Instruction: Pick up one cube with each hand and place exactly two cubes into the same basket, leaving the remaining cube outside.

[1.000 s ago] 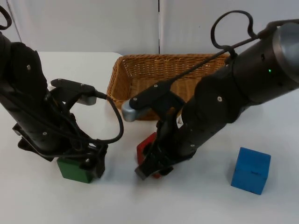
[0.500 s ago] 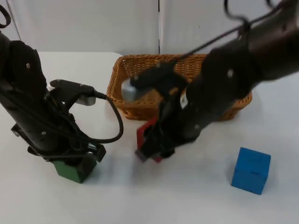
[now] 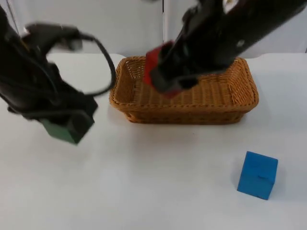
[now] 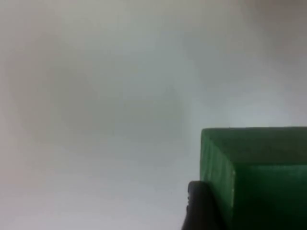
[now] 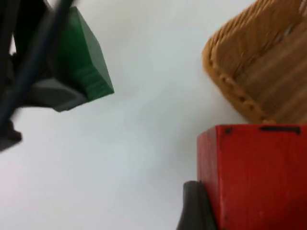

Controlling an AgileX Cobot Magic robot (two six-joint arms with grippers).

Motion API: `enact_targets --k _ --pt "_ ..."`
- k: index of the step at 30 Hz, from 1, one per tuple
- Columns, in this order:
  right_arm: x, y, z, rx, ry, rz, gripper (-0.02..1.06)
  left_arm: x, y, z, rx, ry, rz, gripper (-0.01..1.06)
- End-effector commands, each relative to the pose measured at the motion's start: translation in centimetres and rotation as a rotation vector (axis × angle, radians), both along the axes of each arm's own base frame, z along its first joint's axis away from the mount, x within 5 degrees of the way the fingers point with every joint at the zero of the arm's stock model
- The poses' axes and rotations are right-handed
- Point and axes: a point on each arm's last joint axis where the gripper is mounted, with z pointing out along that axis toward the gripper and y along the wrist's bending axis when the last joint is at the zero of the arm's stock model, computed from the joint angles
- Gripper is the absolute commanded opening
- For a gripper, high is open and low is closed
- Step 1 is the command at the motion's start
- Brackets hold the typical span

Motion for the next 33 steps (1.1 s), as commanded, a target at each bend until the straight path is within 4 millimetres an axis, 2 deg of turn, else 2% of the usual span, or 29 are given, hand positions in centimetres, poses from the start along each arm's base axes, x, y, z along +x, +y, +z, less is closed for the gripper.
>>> enact_targets --k 1,4,5,9,13,19,33 --pt "-0.7 -0.6 2.1 0.027 -0.03 0.002 0.0 -0.7 0.0 1.8 -0.02 -0.033 0.002 0.0" --pt "-1.4 -1.4 4.0 0.051 -0.054 0.001 0.0 -2.2 0.5 5.2 -0.053 -0.119 -0.004 0.0" --pt "-1.4 -1.4 4.0 0.051 -0.054 0.001 0.0 -2.2 0.5 5.2 -0.053 -0.119 -0.004 0.0" --pt "-2.2 -2.2 6.1 0.086 -0.086 0.0 0.0 -3.9 1.0 7.9 -0.077 -0.178 -0.013 0.0" --pt "-2.7 -2.7 6.8 0.087 -0.09 0.0 0.0 -5.0 1.3 9.3 -0.088 -0.218 -0.018 0.0" --pt "-2.9 -2.9 6.7 0.07 -0.073 0.0 0.0 -5.6 1.5 10.1 -0.096 -0.239 -0.02 0.0" --pt "-2.8 -2.8 6.8 0.074 -0.077 0.0 0.0 -5.6 1.6 10.0 -0.086 -0.242 -0.034 0.0"
